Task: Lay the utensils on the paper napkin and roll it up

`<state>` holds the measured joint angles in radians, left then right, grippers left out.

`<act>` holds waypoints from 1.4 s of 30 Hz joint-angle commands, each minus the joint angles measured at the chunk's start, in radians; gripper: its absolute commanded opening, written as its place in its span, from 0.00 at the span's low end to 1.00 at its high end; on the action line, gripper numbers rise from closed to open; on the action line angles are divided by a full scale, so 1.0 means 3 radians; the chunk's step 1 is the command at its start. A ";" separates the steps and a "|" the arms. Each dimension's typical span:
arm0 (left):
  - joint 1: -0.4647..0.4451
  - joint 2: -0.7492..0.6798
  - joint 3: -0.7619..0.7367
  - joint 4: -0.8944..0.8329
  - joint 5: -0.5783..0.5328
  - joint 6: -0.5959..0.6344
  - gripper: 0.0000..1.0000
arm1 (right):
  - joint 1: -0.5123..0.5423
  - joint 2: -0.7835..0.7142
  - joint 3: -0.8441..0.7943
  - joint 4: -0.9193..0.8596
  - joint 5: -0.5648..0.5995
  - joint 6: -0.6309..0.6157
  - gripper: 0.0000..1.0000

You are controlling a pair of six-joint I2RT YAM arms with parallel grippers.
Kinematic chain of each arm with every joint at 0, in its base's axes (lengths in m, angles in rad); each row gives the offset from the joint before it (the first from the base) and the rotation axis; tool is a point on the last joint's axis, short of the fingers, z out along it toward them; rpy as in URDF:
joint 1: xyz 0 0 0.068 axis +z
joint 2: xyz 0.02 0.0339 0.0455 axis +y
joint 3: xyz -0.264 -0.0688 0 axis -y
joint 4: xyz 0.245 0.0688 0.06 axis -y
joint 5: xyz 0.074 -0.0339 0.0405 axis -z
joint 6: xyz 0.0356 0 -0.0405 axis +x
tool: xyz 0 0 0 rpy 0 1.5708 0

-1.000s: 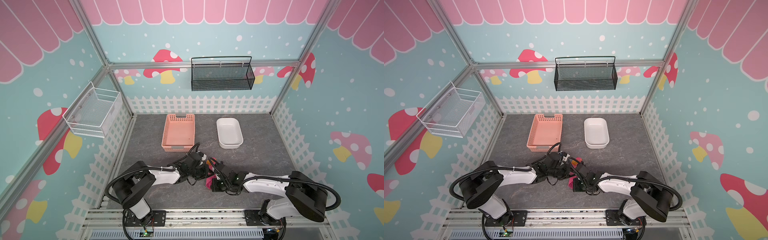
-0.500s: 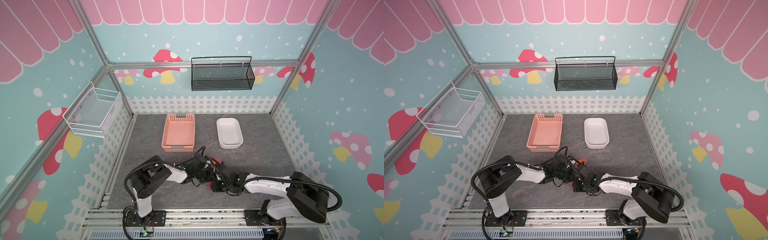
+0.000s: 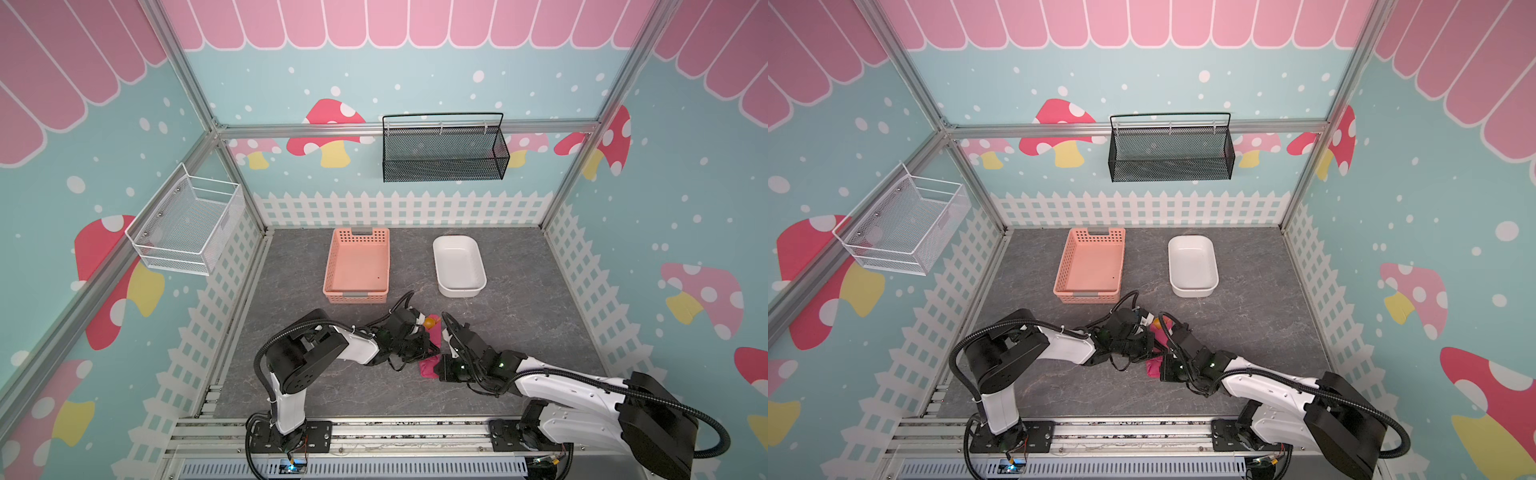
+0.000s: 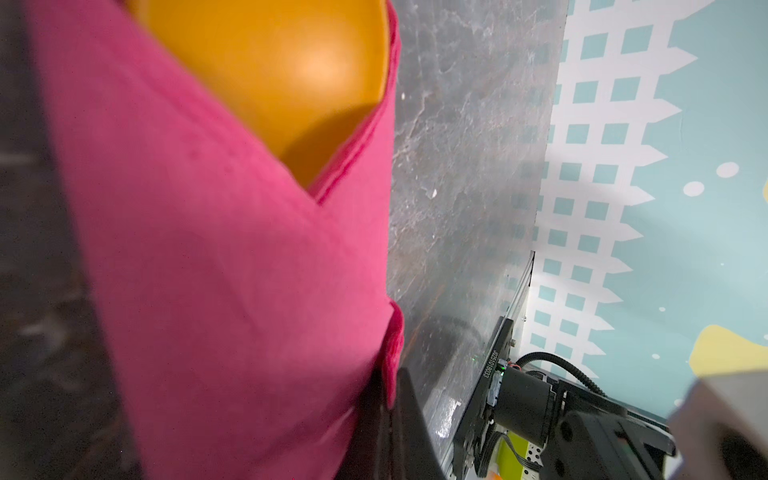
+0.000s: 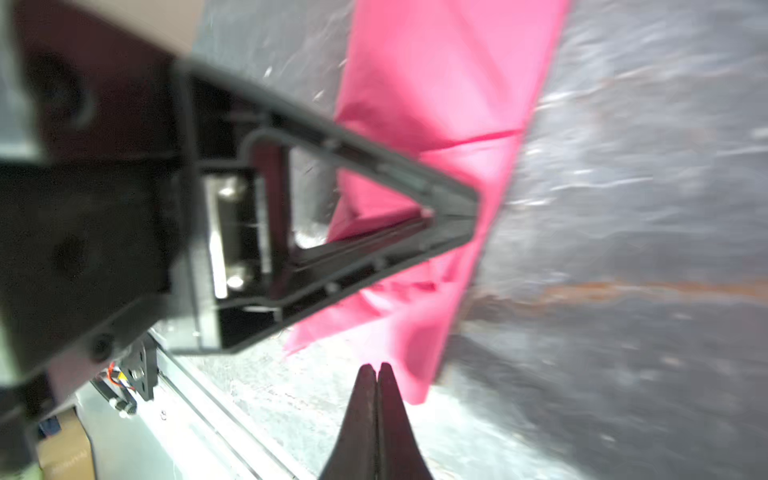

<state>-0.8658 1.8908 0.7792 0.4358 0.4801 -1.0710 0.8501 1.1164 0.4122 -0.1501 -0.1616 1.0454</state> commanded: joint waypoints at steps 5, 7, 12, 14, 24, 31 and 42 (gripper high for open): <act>-0.0003 0.0118 0.0084 -0.0044 -0.0300 -0.0076 0.03 | -0.0260 -0.0126 -0.0211 0.0228 -0.0349 0.0075 0.06; -0.0003 0.0127 0.0092 -0.0042 -0.0320 -0.0081 0.03 | -0.0318 -0.0132 -0.0257 0.0354 -0.0441 0.0085 0.06; -0.0003 0.0155 0.0103 -0.0016 -0.0323 -0.0097 0.03 | -0.0462 -0.0111 -0.0348 0.0627 -0.0618 0.0111 0.06; -0.0003 0.0156 0.0097 -0.0004 -0.0322 -0.0102 0.02 | -0.0520 -0.0088 -0.0373 0.0723 -0.0689 0.0103 0.06; -0.0003 0.0160 0.0097 0.0000 -0.0324 -0.0107 0.02 | -0.0574 0.0208 -0.0445 0.1085 -0.1000 0.0079 0.05; -0.0003 0.0161 0.0102 0.0003 -0.0318 -0.0107 0.02 | -0.0574 0.0433 -0.0483 0.1322 -0.1105 0.0100 0.05; -0.0008 0.0113 0.0115 -0.0022 -0.0312 -0.0080 0.02 | -0.0574 0.0651 -0.0509 0.1238 -0.0890 0.0068 0.04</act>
<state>-0.8658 1.9076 0.8021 0.4488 0.4217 -1.0889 0.6811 1.2949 0.2806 0.2401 -0.4686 1.0634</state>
